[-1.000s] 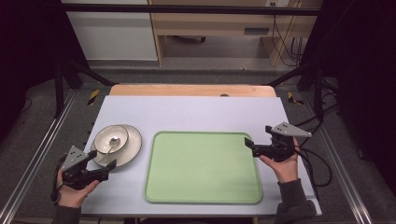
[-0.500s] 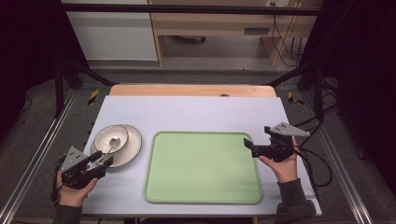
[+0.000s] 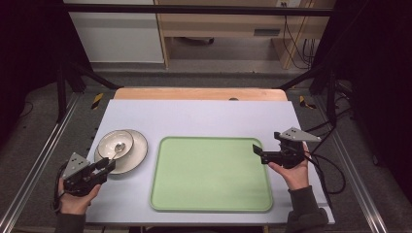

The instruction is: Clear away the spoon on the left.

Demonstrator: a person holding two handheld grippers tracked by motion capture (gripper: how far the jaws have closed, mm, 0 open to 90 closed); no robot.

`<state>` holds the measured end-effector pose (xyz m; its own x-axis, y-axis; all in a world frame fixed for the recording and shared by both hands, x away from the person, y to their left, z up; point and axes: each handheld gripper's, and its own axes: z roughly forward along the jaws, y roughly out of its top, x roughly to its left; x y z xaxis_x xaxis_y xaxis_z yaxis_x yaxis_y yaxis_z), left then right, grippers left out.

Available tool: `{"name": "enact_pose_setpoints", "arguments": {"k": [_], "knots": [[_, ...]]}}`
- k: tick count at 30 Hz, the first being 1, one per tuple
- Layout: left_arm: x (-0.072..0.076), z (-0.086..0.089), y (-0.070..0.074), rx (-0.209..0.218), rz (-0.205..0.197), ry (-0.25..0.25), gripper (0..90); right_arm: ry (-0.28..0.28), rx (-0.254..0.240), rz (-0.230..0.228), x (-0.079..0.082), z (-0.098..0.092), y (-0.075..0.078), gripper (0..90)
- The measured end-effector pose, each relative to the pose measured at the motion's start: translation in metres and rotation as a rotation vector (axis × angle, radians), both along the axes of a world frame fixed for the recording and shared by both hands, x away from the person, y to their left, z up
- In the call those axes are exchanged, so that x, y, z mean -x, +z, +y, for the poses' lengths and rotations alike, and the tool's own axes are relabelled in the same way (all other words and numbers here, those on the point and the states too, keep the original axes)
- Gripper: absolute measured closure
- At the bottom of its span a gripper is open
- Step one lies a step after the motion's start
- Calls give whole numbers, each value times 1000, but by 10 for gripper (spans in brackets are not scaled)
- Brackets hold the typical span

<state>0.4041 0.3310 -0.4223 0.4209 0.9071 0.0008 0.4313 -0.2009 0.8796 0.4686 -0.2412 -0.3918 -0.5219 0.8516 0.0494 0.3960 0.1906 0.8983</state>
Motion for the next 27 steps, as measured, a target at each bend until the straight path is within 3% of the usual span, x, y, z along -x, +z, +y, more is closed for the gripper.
{"name": "enact_pose_setpoints", "arguments": {"k": [27], "knots": [[2, 4, 3, 41, -15, 49, 840, 6, 2, 8, 0, 1, 0, 58]]}}
